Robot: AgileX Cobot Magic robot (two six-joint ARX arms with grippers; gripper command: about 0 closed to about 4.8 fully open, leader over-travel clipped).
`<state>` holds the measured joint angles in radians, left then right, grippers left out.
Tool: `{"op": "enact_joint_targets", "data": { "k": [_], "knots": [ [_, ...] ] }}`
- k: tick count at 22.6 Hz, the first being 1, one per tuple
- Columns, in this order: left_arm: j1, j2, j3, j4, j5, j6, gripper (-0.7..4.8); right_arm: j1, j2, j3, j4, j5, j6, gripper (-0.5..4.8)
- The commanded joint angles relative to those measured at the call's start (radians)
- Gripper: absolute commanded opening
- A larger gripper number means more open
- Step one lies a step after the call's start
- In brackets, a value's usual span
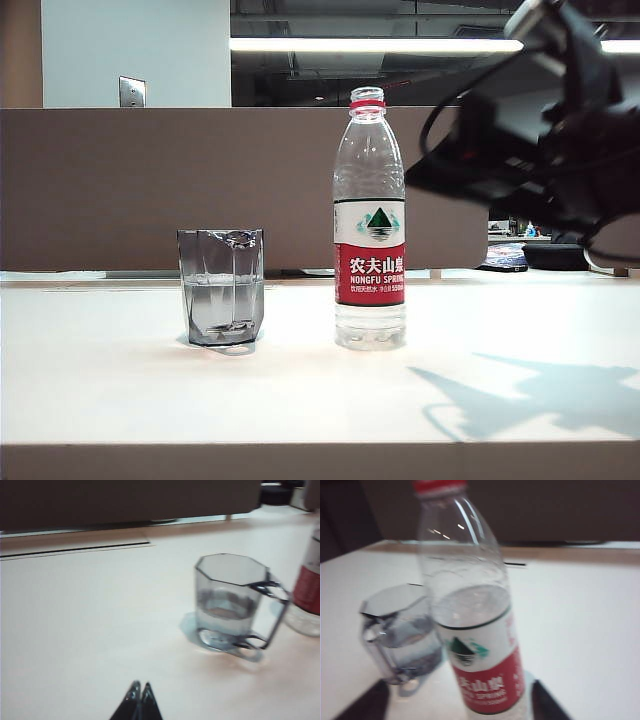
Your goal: Pick up the mineral water bottle on the table and pour water into the mug until it's half full.
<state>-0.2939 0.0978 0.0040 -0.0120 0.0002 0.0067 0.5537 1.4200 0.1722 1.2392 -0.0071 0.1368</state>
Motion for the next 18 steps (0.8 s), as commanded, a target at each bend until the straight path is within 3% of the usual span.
{"op": "enact_joint_targets", "data": {
  "k": [1, 2, 3, 4, 11, 18],
  "knots": [
    [0.046, -0.016, 0.003, 0.009, 0.003, 0.0, -0.05, 0.003, -0.08, -0.036, 0.008, -0.068, 0.004, 2.2],
    [0.063, -0.023, 0.003, 0.009, 0.003, 0.0, -0.05, 0.003, -0.101, -0.046, 0.004, -0.085, 0.009, 1.42],
    [0.077, -0.031, 0.003, 0.006, 0.003, 0.0, -0.05, 0.003, -0.128, -0.057, -0.005, -0.101, 0.019, 0.3],
    [0.093, -0.04, 0.003, 0.006, 0.004, 0.0, -0.05, 0.003, -0.146, -0.063, -0.015, -0.115, 0.022, -0.12],
    [0.215, -0.098, 0.003, 0.006, 0.003, 0.0, -0.05, 0.003, -0.316, -0.068, -0.198, -0.13, 0.107, -0.03],
    [0.235, -0.097, 0.003, 0.002, 0.003, 0.0, -0.05, 0.003, -0.485, -0.068, -0.397, -0.124, 0.106, -0.03]
  ]
}}
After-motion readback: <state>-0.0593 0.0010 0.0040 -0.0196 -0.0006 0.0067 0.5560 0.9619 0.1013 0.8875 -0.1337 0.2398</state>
